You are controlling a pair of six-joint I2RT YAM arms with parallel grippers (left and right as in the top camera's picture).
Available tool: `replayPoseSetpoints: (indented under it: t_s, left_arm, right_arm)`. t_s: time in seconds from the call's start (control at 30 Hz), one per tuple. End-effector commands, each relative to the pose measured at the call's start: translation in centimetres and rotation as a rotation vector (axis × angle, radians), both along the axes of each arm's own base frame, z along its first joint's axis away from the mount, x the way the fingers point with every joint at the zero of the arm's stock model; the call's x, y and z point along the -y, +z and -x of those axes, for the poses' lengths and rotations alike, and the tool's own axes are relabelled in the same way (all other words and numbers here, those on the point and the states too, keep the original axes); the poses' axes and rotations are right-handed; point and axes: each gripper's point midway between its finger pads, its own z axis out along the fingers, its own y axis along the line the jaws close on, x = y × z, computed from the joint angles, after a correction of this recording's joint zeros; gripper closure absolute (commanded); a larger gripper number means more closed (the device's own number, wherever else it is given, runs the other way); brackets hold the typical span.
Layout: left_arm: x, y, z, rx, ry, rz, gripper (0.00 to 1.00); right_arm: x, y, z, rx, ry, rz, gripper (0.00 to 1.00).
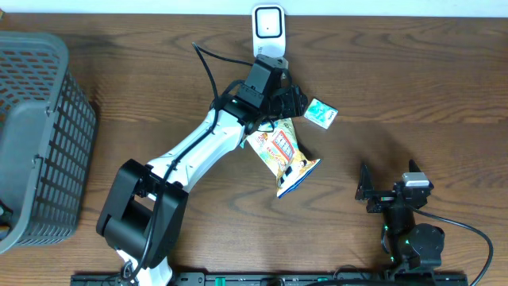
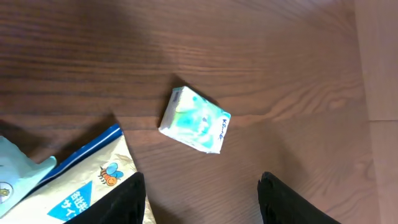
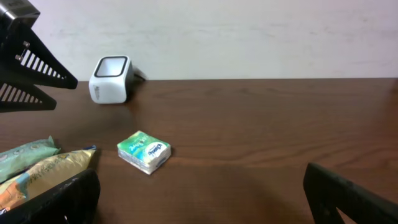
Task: Scan the item barcode
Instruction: 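Carry the tissue box out and drop it right of the snack bag, then lower the left gripper into the basket toward the dark green Zam-Buk box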
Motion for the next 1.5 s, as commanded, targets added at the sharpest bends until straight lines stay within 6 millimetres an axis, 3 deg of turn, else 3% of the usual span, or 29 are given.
replayPoseSetpoints:
  t_s: [0.0, 0.1, 0.13, 0.2, 0.27, 0.3, 0.37, 0.43, 0.5, 0.53, 0.57, 0.6, 0.67, 0.77, 0.8, 0.83, 0.97, 1.2, 1.47]
  left_arm:
    - [-2.1, 5.3, -1.5, 0.115, 0.038, 0.039, 0.42]
    - [-4.7, 9.8, -1.8, 0.222, 0.054, 0.048, 0.42]
    - [-6.5, 12.2, -1.7, 0.275, 0.068, 0.046, 0.42]
    - [-9.0, 14.9, -1.3, 0.337, 0.092, 0.03, 0.42]
    - [-13.0, 17.9, -0.6, 0.415, 0.127, -0.012, 0.42]
    - [-16.4, 19.6, 0.1, 0.46, 0.176, -0.063, 0.42]
    - [-21.8, 21.0, 0.8, 0.49, 0.306, -0.161, 0.39]
    - [-27.7, 21.7, 1.8, 0.483, 0.489, -0.27, 0.34]
    - [-35.9, 22.0, 4.2, 0.444, 0.764, -0.443, 0.33]
    - [-38.2, 22.0, 5.1, 0.427, 0.842, -0.493, 0.33]
    - [-42.9, 21.9, 7.5, 0.375, 1.006, -0.607, 0.33]
    - [-44.7, 21.8, 8.5, 0.349, 1.071, -0.655, 0.32]
    - [-50.5, 20.9, 12.7, 0.226, 1.283, -0.807, 0.32]
    - [-54.3, 18.4, 15.8, 0.082, 1.468, -0.802, 0.31]
    - [-55.1, 17.1, 16.9, 0.015, 1.539, -0.772, 0.32]
    - [-56.7, 14.3, 18.6, -0.126, 1.632, -0.75, 0.32]
    - [-59.5, 10.2, 20.2, -0.326, 1.677, -0.807, 0.31]
    - [-62.3, 4.5, 22.2, -0.583, 1.63, -0.868, 0.31]
    - [-64.7, 0.5, 25.0, -0.766, 1.564, -0.896, 0.31]
  right_arm:
    - [-0.2, -0.1, 0.0, -0.004, 0.007, 0.012, 0.01]
    - [-0.2, -0.1, 0.0, -0.004, 0.007, 0.012, 0.01]
    - [-0.2, -0.1, 0.0, -0.004, 0.007, 0.012, 0.01]
    - [-0.2, -0.1, 0.0, -0.004, 0.007, 0.012, 0.01]
    - [-0.2, -0.1, 0.0, -0.004, 0.007, 0.012, 0.01]
    - [-0.2, -0.1, 0.0, -0.004, 0.007, 0.012, 0.01]
    - [-0.2, -0.1, 0.0, -0.004, 0.007, 0.012, 0.01]
    - [-0.2, -0.1, 0.0, -0.004, 0.007, 0.012, 0.01]
    - [-0.2, -0.1, 0.0, -0.004, 0.007, 0.012, 0.01]
    - [-0.2, -0.1, 0.0, -0.004, 0.007, 0.012, 0.01]
    - [-0.2, -0.1, 0.0, -0.004, 0.007, 0.012, 0.01]
    - [-0.2, -0.1, 0.0, -0.004, 0.007, 0.012, 0.01]
    - [-0.2, -0.1, 0.0, -0.004, 0.007, 0.012, 0.01]
    - [-0.2, -0.1, 0.0, -0.004, 0.007, 0.012, 0.01]
    - [-0.2, -0.1, 0.0, -0.004, 0.007, 0.012, 0.01]
    - [-0.2, -0.1, 0.0, -0.004, 0.007, 0.012, 0.01]
    - [-0.2, -0.1, 0.0, -0.004, 0.007, 0.012, 0.01]
    - [-0.2, -0.1, 0.0, -0.004, 0.007, 0.012, 0.01]
    - [-0.2, -0.1, 0.0, -0.004, 0.007, 0.012, 0.01]
